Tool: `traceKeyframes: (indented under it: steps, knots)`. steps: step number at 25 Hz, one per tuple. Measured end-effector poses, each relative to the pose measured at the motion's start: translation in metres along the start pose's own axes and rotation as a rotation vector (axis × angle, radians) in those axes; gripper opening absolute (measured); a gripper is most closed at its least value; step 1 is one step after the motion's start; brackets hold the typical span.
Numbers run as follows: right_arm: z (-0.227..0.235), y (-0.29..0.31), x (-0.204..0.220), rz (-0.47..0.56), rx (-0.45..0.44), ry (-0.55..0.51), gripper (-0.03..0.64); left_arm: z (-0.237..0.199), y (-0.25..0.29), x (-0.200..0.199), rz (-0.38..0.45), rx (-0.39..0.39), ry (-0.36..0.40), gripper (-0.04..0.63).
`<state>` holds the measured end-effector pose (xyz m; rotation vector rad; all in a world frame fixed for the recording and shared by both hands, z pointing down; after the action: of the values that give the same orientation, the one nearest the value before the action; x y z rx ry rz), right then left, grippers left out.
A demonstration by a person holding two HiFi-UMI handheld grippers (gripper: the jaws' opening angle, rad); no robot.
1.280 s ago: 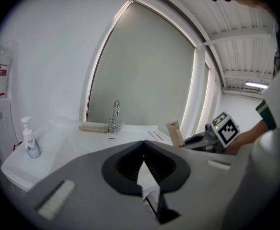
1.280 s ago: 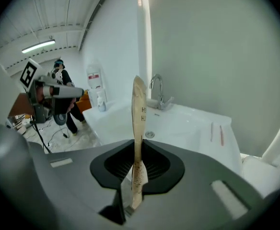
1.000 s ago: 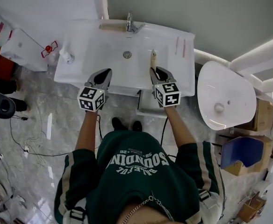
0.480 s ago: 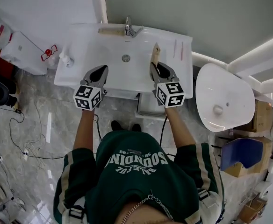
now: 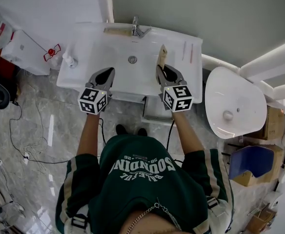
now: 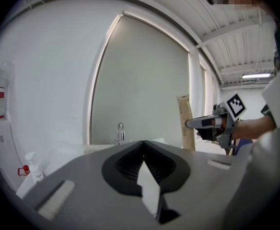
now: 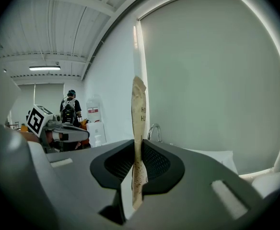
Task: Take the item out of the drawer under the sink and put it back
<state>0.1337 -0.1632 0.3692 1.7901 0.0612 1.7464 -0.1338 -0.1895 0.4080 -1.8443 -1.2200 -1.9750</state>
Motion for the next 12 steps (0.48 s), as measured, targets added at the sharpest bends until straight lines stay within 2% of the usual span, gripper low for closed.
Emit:
traceKeyframes:
  steps: [12]
  knots:
    - [0.0005,-0.0004,0.0052,-0.007,-0.009,0.001,0.044,0.0075,0.0039,0.0026,-0.011,0.015,-0.001,0.049]
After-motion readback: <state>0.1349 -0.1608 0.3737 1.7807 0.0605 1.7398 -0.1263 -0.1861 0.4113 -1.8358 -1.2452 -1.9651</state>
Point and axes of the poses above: the fingertips, and each gripper's own axes: y forward along the fingers, z to its right, x out of its underside, the point moved 7 cm from there along -y, backward along the fingers, and after that the axes turned 13 degrees about -z, right-handed, at the moved point
